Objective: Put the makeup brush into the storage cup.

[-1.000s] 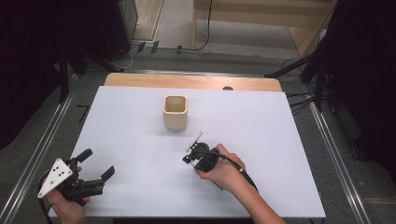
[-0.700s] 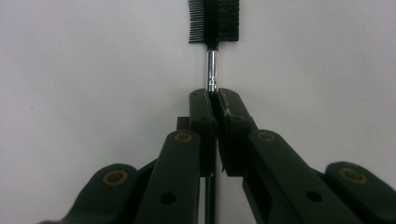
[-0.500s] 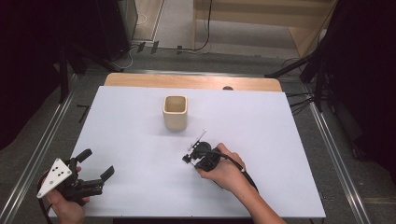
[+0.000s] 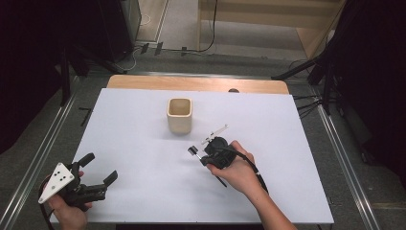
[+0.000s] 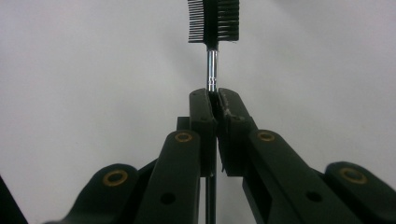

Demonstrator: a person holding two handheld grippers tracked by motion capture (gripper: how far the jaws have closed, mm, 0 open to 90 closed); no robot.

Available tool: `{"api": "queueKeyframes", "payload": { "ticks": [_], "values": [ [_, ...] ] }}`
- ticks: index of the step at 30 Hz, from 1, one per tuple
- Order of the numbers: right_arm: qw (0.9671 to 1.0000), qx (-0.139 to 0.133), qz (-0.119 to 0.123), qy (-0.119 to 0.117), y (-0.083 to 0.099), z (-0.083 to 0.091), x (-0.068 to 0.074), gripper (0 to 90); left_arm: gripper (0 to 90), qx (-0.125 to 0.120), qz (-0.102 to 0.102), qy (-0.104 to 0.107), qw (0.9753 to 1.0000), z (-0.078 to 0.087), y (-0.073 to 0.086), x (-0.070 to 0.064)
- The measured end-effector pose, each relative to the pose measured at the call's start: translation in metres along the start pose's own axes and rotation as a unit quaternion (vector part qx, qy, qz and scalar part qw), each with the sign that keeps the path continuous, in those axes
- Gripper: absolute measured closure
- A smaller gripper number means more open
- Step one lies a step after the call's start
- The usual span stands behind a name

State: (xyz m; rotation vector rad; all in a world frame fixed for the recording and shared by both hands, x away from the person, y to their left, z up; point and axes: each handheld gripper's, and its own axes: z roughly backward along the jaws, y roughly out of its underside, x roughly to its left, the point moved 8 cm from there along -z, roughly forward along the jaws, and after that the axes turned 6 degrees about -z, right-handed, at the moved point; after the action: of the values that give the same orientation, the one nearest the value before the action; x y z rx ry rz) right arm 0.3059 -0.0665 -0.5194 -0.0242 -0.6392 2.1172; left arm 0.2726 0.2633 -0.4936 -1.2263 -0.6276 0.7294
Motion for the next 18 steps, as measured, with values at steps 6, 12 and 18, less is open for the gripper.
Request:
{"api": "queueKeyframes", "payload": {
  "ticks": [6, 12, 18],
  "values": [
    [0.9983, -0.058, -0.005, -0.009, -0.010, 0.014, -0.002, 87.4, 0.3, -0.001, 0.002, -0.001, 1.0000, 0.000, 0.000, 0.000],
    [0.9957, -0.090, 0.005, -0.020, -0.014, 0.023, 0.000, 87.3, 0.3, 0.000, 0.001, -0.001, 1.0000, 0.000, 0.000, 0.000],
    [0.9895, -0.142, -0.001, -0.023, -0.021, 0.038, -0.003, 87.3, 0.3, 0.001, -0.002, 0.000, 1.0000, 0.000, 0.000, -0.001]
  ]
}}
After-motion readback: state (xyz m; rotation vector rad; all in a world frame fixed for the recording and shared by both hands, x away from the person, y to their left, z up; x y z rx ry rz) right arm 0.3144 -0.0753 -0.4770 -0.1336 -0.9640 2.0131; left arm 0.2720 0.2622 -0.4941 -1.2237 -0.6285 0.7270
